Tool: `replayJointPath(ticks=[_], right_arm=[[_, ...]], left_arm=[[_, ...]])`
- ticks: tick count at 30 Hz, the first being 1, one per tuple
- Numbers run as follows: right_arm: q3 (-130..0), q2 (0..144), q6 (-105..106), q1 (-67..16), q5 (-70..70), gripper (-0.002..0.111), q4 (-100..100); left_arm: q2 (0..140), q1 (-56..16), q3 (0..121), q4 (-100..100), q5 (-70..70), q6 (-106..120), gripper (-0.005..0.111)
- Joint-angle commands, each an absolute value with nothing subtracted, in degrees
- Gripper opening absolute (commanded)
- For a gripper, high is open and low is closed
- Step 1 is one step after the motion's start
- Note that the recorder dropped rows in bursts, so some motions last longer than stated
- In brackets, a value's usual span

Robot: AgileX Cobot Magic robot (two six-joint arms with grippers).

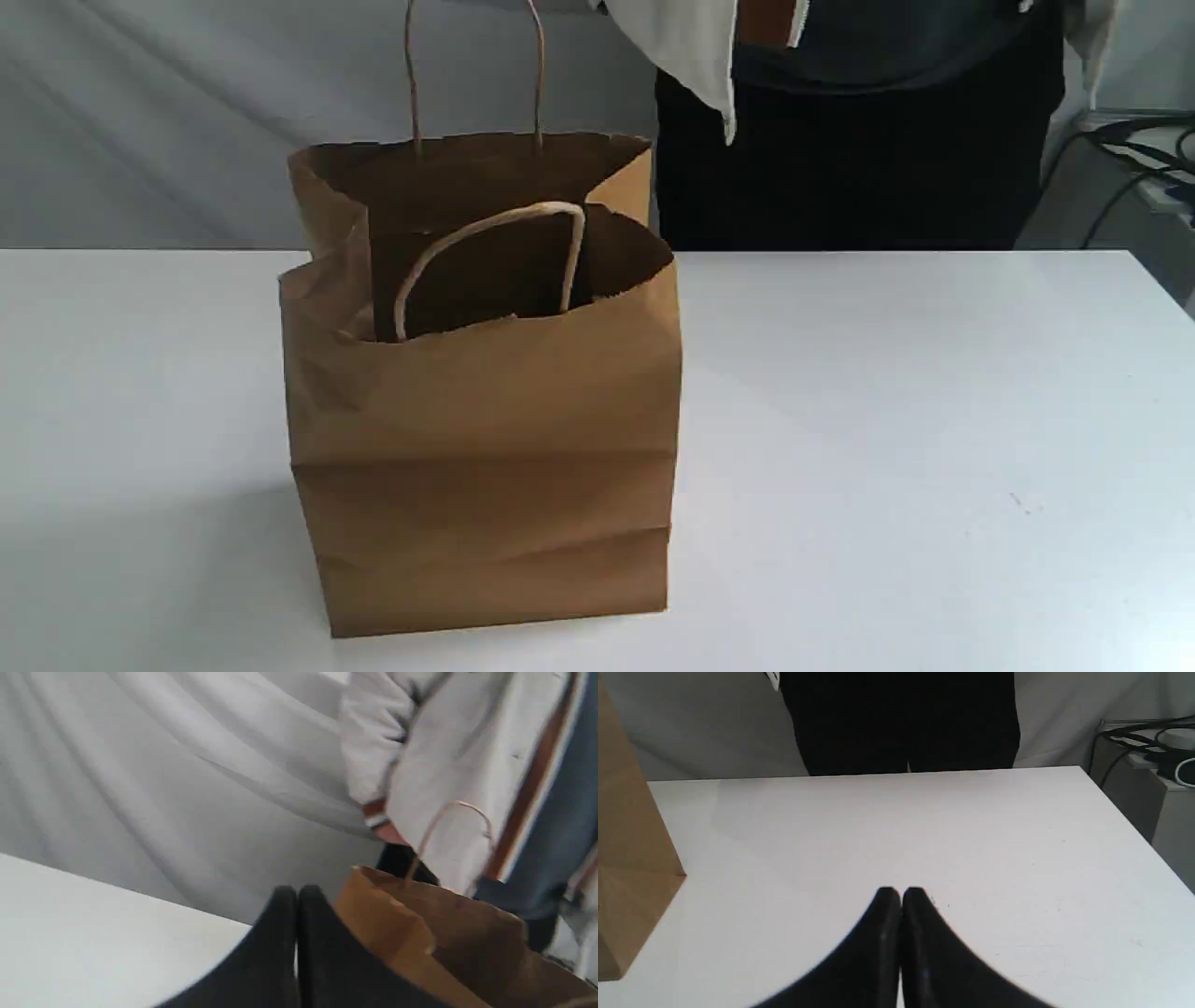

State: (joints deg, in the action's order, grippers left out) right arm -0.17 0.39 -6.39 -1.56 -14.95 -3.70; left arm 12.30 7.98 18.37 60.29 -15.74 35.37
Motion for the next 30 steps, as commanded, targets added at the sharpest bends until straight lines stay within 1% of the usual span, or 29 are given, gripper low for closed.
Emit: replayJointPath(ticks=[1,6,10,13,16,18,23,25,30], right_arm=[[0.00,0.00,-6.46,-1.14,-15.33,0.000,-3.40],[0.00,0.00,-6.46,-1.14,-15.33,0.000,-3.40],[0.00,0.00,-6.46,-1.14,-15.33,0.000,-3.40],[0.00,0.00,-6.46,-1.14,-15.33,0.000,-3.40],[0.00,0.00,-6.46,-1.14,-15.33,0.000,-3.40],[0.00,0.00,-6.46,-1.14,-15.33,0.000,-3.40],[0.00,0.00,-6.46,-1.14,-15.33,0.000,-3.40],[0.00,0.00,-6.46,-1.14,-15.33,0.000,-3.40],[0.00,0.00,-6.46,-1.14,-15.33,0.000,-3.40]], left_arm=[[11.17,8.06,13.43,63.85,-8.04,35.01,0.000],[11.64,8.06,12.50,63.68,-5.38,40.57,0.000],[11.64,8.06,12.98,63.68,-4.82,40.80,0.000],[11.64,8.06,12.99,61.44,-8.20,40.03,0.000],[11.40,8.06,12.99,49.92,-12.57,31.93,0.000],[11.40,8.06,12.53,38.06,-11.62,19.38,0.000],[9.64,8.06,6.91,0.63,1.47,-16.82,0.000],[7.65,8.06,4.53,-5.87,6.02,-21.40,0.000],[3.13,8.06,0.00,-6.11,7.16,-21.01,0.000]])
